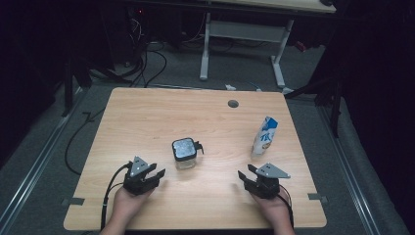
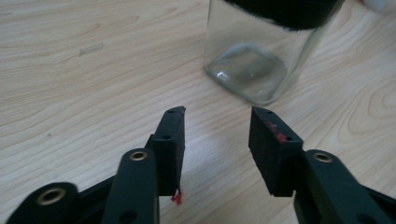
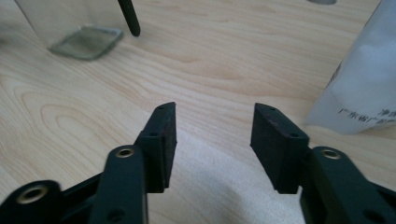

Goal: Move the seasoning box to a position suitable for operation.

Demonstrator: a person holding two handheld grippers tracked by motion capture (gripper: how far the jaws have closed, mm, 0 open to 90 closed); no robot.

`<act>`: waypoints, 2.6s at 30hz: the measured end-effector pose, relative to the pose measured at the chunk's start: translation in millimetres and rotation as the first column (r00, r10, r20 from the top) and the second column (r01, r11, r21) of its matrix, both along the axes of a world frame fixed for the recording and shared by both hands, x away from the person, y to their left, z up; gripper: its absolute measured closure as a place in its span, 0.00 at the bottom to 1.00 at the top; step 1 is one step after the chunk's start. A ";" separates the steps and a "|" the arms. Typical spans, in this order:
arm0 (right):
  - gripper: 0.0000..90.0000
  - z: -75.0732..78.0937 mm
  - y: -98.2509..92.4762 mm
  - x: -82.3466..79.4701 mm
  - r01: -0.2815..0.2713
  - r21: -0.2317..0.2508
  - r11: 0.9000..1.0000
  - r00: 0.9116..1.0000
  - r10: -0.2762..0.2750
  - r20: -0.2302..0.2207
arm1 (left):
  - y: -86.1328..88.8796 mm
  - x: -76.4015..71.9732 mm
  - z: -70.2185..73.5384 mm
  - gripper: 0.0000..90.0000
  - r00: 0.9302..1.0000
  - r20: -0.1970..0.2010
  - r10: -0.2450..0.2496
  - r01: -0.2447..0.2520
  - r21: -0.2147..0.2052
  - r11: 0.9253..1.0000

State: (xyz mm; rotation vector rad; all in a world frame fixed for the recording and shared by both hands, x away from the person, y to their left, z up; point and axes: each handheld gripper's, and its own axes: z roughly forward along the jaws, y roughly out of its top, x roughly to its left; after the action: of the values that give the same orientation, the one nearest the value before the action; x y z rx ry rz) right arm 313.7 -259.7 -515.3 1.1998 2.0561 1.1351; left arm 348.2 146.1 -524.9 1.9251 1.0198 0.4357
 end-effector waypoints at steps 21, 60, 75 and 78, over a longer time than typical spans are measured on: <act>0.85 0.1 4.4 -9.3 -0.006 -0.019 1.000 1.000 0.007 0.020 | -30.3 15.6 8.9 0.99 1.000 0.028 -0.010 0.010 0.004 1.000; 0.91 -0.5 2.5 -9.3 0.040 -0.003 0.999 0.999 -0.040 0.016 | -28.1 62.8 17.9 1.00 0.996 0.055 0.069 -0.070 0.014 0.997; 0.96 -1.5 0.0 -11.3 0.045 -0.014 0.999 0.999 -0.045 0.011 | -41.6 62.9 19.9 1.00 0.998 0.066 0.022 -0.022 0.000 1.000; 0.95 -1.9 0.2 -11.2 0.043 -0.017 0.999 0.999 -0.043 0.010 | -41.4 56.3 20.1 1.00 0.997 0.073 0.013 -0.012 -0.003 1.000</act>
State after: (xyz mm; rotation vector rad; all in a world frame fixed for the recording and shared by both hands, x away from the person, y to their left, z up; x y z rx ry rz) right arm 302.5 -259.4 -517.2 1.2224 2.0194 1.0987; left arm 404.6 104.7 -504.8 1.8874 0.9850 0.5079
